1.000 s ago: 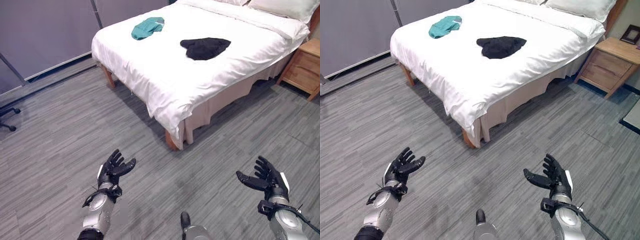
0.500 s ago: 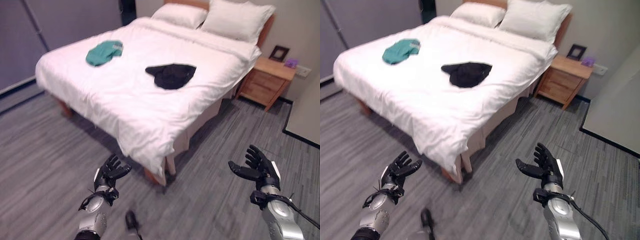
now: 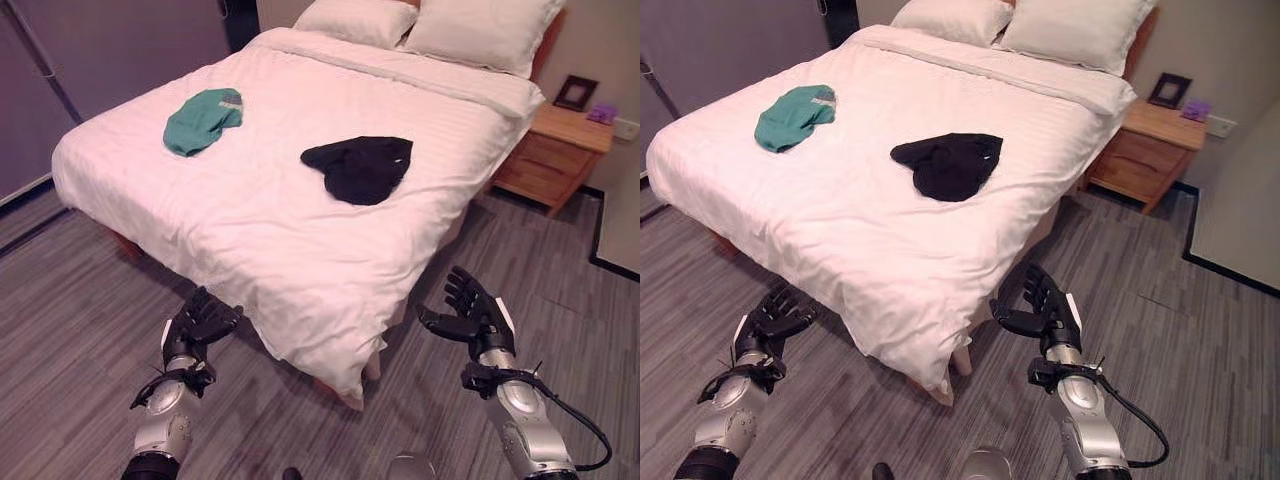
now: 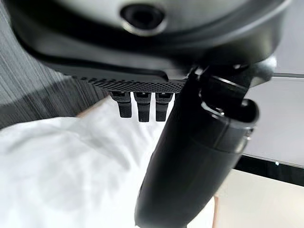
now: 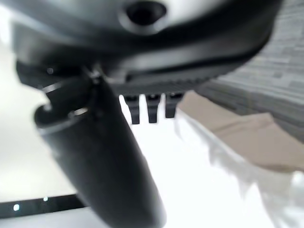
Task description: Pick up bed clothes into laundry basket.
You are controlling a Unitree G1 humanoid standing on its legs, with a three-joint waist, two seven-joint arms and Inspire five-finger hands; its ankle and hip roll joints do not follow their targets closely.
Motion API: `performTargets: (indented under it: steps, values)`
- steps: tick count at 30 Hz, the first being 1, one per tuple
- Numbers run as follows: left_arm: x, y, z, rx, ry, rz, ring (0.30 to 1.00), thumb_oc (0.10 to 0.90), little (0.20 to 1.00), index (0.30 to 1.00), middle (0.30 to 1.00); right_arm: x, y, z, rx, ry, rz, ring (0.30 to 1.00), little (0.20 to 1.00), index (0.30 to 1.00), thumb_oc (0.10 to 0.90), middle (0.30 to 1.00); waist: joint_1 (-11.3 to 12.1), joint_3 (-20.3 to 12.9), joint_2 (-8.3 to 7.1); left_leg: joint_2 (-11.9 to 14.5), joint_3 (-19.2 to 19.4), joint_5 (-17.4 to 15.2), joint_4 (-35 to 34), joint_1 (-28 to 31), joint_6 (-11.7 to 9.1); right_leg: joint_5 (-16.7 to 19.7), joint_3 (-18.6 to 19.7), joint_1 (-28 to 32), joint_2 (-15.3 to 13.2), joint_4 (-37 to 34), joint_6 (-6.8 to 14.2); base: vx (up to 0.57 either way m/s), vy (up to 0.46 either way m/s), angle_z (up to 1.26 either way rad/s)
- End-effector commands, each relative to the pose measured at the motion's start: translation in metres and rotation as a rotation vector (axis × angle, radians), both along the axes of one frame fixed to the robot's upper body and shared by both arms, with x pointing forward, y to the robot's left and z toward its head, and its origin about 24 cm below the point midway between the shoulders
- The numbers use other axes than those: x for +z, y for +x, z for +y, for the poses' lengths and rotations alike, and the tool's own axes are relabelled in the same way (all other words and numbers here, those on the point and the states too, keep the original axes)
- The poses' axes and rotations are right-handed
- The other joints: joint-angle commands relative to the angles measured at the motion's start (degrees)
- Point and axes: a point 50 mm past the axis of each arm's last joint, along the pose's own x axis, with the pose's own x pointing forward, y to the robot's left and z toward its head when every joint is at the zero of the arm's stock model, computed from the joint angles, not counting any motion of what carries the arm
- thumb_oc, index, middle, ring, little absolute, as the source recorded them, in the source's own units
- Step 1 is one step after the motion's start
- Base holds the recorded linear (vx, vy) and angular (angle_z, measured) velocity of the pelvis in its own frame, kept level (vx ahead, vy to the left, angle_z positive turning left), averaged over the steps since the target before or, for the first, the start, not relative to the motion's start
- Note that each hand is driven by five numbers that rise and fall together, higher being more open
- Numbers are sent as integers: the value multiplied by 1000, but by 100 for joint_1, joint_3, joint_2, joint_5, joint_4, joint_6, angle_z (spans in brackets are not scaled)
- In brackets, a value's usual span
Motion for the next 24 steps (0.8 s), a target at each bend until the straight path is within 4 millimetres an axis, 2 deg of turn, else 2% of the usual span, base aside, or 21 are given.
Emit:
performTargets:
  steps: [1,3,4,5,7,10,12,14,15,17,18,19,21,22,23,24]
  values:
    - [44,27,-1,-76,77,-222,900,800,900,900,900,51,14,-24,-63,-120,-219,900,900,900,800,900,-201,-243,48,258,263,10,84,79,-460,1038,121,260,-244,-478,162,239,-94,-47]
    - [42,26,-3,-94,79,-216,900,800,900,900,900,51,13,-28,-64,-138,-207,900,900,900,800,900,-261,-269,37,265,276,-43,53,175,-532,797,197,225,-94,-1056,177,165,-71,-45]
    - [42,26,-3,-94,79,-216,900,800,900,900,900,50,13,-28,-63,-139,-206,900,900,900,800,900,-261,-267,46,277,276,-50,54,184,-539,797,188,247,-82,-1077,175,138,-75,-21]
    - [41,26,-3,-101,76,-214,900,800,900,900,900,51,13,-30,-64,-153,-200,900,900,900,800,900,-299,-291,37,290,281,-78,31,225,-584,615,225,275,24,-1469,178,137,-88,-24]
    - [41,28,-3,-85,49,-227,900,800,900,900,900,57,11,-37,-76,-196,-215,900,900,900,800,900,-379,-330,-6,301,328,-118,3,328,-657,652,215,231,198,-2093,208,224,-199,-24]
    - [45,33,-6,-63,12,-257,900,800,900,900,900,66,10,-41,-70,-240,-235,900,900,900,800,900,-481,-347,-33,292,350,-205,3,430,-712,705,93,102,390,-2259,169,160,-197,-14]
    - [50,40,-10,-69,-14,-292,900,800,900,900,900,68,10,-45,-61,-240,-239,900,900,900,800,900,-524,-324,-56,479,216,-35,201,475,-854,460,307,280,638,-2219,-9,163,-338,4]
    - [55,43,-9,-49,-55,-333,900,800,900,900,900,74,14,-46,-51,-239,-262,900,900,900,800,900,-437,-253,-79,839,36,270,1271,221,-1068,280,187,468,798,-2165,-204,124,-372,2]
    - [55,43,-11,-51,-90,-341,900,800,900,900,900,76,15,-46,-46,-229,-272,900,900,900,800,900,-412,-211,-109,1072,-161,562,2051,-93,-1124,201,169,570,916,-2153,-401,141,-394,13]
    - [52,41,-14,-59,-99,-331,900,800,900,900,900,73,15,-49,-56,-214,-260,900,900,900,800,900,-279,-90,-228,1374,-430,1148,3261,-609,-1225,0,111,916,1036,-2197,-667,165,-391,31]
    - [51,40,-14,-60,-93,-324,900,800,900,900,900,74,16,-47,-47,-205,-264,900,900,900,800,900,-159,-4,-335,1324,-679,1247,3846,-945,-1214,-98,115,1069,1054,-2192,-793,195,-328,5]
    - [49,38,-14,-55,-96,-321,900,800,900,900,900,73,17,-47,-39,-201,-257,900,900,900,800,900,-89,28,-391,1310,-708,1238,3978,-1139,-1168,-198,85,1208,1060,-2216,-854,293,-272,-10]
    - [43,31,-11,-34,-103,-295,900,800,900,900,900,70,20,-44,-22,-196,-237,900,900,900,800,900,89,40,-436,1425,-594,1190,3529,-1652,-1135,-308,94,1542,1038,-2345,-806,335,-117,-3]
    - [42,29,-9,-28,-101,-288,900,800,900,900,900,71,20,-43,-14,-191,-240,900,900,900,800,900,117,14,-416,1495,-543,1254,3192,-1724,-1158,-348,93,1629,1040,-2398,-785,206,-3,-1]
    - [42,29,-9,-28,-101,-288,900,800,900,900,900,71,20,-43,-14,-191,-239,900,900,900,800,900,118,11,-427,1479,-533,1266,3160,-1700,-1162,-349,93,1639,1028,-2408,-784,383,75,-10]
    - [39,27,-9,-30,-95,-271,900,800,900,900,900,71,19,-43,-7,-202,-234,900,900,900,800,900,208,-38,-335,1401,-410,1430,1995,-1795,-1233,-498,85,1780,1058,-2441,-714,406,114,-7]
